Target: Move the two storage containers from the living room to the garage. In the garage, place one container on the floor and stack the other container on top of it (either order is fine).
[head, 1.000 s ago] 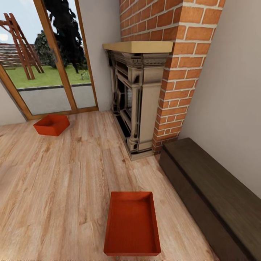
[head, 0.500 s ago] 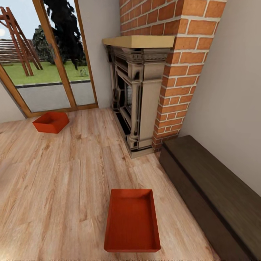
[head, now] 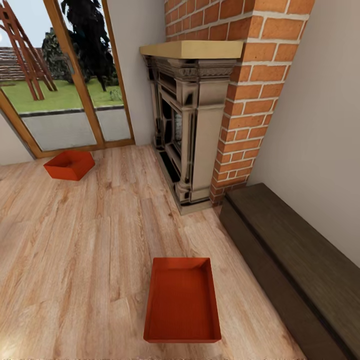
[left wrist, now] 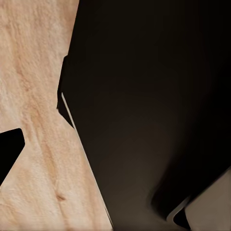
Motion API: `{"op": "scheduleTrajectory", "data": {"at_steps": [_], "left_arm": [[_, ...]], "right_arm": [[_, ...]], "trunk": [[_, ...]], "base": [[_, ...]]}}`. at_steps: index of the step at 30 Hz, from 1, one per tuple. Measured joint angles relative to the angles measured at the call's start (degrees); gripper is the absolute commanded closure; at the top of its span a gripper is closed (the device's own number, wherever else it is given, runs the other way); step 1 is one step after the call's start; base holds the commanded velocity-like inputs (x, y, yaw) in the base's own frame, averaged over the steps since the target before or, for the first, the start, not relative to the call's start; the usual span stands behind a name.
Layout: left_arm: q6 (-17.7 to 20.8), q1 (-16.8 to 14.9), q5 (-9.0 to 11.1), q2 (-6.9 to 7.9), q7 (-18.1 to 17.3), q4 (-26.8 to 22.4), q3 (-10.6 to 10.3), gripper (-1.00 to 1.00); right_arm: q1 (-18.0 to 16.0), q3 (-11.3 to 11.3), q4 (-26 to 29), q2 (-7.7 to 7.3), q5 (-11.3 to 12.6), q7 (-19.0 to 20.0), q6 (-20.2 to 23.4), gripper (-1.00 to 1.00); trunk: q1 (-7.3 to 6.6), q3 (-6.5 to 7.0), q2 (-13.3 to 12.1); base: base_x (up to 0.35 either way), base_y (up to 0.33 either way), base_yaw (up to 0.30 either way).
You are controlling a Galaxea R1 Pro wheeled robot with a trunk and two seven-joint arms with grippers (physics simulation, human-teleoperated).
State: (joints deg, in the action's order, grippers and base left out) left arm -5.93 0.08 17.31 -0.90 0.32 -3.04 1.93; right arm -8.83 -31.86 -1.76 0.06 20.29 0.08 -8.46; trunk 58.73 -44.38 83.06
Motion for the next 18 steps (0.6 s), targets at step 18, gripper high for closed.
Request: {"op": "scheduleTrajectory", "data": {"at_steps": [18], "left_arm": [[-0.03,0.0,-0.07,0.99,0.08,0.01,-0.15,-1.0]], "right_arm": [[0.0,0.04,0.01,0.21,0.3,0.17,-0.14,-1.0]], "trunk": [[0.0,-1.33,0.0]], "base": [[0.0,0.0,0.0]]}}
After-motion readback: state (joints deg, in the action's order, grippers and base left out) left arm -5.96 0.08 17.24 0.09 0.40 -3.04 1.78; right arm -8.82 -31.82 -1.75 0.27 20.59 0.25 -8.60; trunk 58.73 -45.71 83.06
